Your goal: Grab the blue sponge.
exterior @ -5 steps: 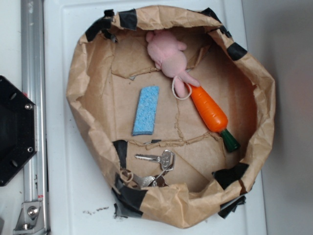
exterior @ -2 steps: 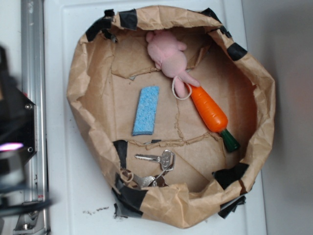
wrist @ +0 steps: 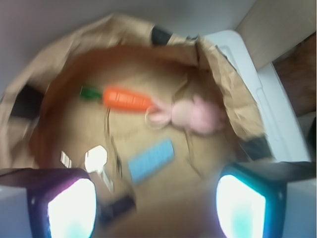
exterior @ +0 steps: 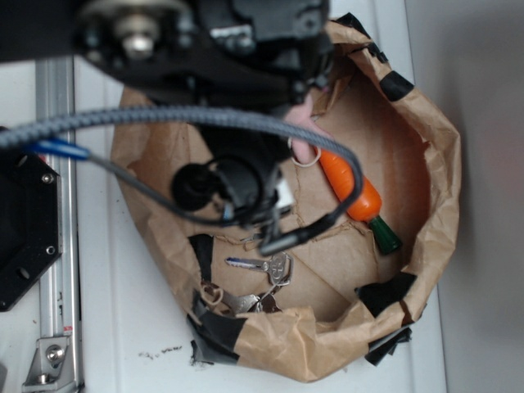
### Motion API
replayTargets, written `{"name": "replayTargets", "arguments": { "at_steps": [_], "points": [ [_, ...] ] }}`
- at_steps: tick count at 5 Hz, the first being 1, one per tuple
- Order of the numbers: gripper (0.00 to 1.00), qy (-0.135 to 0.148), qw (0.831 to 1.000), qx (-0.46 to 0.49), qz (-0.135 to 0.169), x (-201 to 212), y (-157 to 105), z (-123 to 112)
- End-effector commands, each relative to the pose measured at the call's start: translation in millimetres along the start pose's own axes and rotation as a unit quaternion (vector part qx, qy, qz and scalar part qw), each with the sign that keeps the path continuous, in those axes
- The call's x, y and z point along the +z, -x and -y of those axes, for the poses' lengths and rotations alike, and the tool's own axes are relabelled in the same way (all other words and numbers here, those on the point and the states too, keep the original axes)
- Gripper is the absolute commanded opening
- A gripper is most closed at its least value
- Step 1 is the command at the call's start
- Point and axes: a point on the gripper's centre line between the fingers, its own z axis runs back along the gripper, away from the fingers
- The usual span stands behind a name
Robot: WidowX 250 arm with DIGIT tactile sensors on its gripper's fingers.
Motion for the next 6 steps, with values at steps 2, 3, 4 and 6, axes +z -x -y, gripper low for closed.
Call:
{"name": "replayTargets", "arguments": {
  "at_steps": [2,3,4,6],
  "points": [
    [1.0,0.053,0.986,0.15,-0.048,-104.8,31.8,0.0],
    [1.0,0.048,0.981,0.17,-0.076,-121.6,46.4,-1.1],
    [1.0,0.043,0.982,0.163,-0.087,-138.7,46.2,4.9],
    [0.0,-0.016,0.985,0.135,-0.104,-148.9,43.0,19.5]
  ]
}}
